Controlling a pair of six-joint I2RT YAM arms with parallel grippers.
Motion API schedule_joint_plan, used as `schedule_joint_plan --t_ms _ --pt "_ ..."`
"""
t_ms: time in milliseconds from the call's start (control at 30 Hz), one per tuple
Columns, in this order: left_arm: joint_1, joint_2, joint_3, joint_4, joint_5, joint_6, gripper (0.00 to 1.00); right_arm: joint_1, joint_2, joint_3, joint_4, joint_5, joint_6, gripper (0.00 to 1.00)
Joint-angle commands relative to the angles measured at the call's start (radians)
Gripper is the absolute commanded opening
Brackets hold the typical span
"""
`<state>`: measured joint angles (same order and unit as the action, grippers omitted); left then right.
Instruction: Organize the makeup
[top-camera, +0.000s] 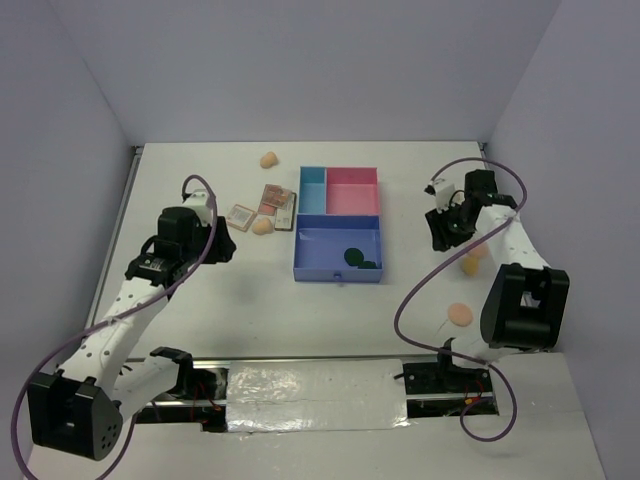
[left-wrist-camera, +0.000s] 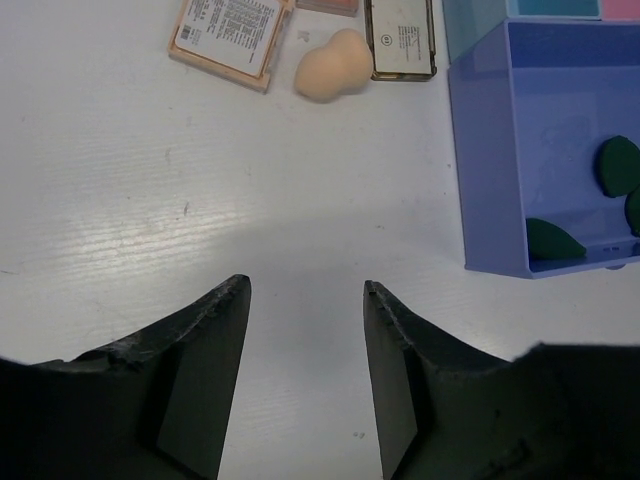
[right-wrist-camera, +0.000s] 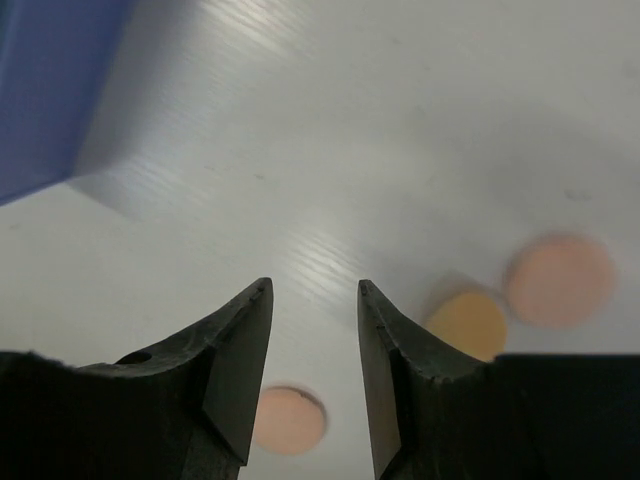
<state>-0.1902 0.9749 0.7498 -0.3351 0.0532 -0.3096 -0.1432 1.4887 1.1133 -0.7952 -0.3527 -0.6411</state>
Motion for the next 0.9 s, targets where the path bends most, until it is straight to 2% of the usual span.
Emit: schedule_joint_plan --t_ms 0,233,567,867 --pt "0.008 0.016 0.013 0.048 0.004 0.015 0.61 -0.045 -0.028 -0.032 0.095 0.295 0.116 0.49" --pt "0.008 0.050 0.013 0.057 0.027 0.020 0.63 -0.127 0.080 -0.009 0.180 0.435 0.216 0.56" --pt "0.008 0.056 0.011 0.048 -0.021 0.029 0.64 -0.164 0.254 0.098 0.224 0.409 0.247 0.58" --pt "0.008 0.051 0.005 0.045 -0.029 0.026 0.64 -0.176 0.396 0.198 0.214 0.385 0.209 0.58"
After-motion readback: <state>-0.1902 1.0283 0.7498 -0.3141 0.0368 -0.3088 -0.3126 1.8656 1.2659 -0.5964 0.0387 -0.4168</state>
